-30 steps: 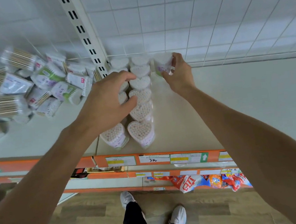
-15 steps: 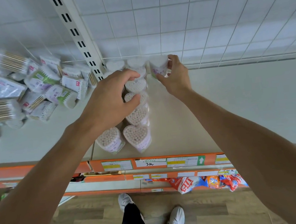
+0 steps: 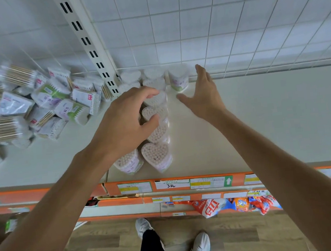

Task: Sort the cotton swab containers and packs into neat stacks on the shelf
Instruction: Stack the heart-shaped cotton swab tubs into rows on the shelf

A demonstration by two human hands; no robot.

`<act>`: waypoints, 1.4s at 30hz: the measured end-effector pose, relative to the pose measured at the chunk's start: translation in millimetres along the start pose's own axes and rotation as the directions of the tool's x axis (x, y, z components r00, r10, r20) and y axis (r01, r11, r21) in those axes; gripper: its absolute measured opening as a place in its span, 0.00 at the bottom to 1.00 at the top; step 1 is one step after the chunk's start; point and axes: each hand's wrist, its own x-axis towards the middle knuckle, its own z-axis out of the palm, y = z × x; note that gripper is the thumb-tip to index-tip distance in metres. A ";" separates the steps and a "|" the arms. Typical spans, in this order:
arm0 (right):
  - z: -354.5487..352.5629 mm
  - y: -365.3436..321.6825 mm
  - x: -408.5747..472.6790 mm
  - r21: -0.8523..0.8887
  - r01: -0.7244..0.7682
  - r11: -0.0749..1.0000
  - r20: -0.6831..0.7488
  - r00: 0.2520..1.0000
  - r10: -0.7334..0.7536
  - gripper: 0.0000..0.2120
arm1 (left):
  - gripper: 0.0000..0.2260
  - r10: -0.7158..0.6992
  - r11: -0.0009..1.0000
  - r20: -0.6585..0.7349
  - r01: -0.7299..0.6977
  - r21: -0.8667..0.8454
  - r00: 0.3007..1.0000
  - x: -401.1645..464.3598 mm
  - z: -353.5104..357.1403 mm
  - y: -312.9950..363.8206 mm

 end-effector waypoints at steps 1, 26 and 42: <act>-11.1 -6.4 -21.1 -0.037 0.056 0.998 0.006 0.998 -0.056 0.43 | 0.21 0.003 1.000 -0.005 -0.003 0.002 1.000 -6.6 -2.8 -0.8; 98.4 -209.9 -148.6 -0.166 0.495 0.853 0.485 0.794 -0.366 0.40 | 0.23 -0.150 0.982 -0.098 0.137 -0.133 0.984 -170.5 -84.0 -157.0; 218.0 -292.5 -100.1 -0.239 0.358 0.903 0.409 0.880 -0.241 0.37 | 0.21 -0.104 0.991 -0.331 0.072 -0.109 0.938 -165.1 -148.1 -306.0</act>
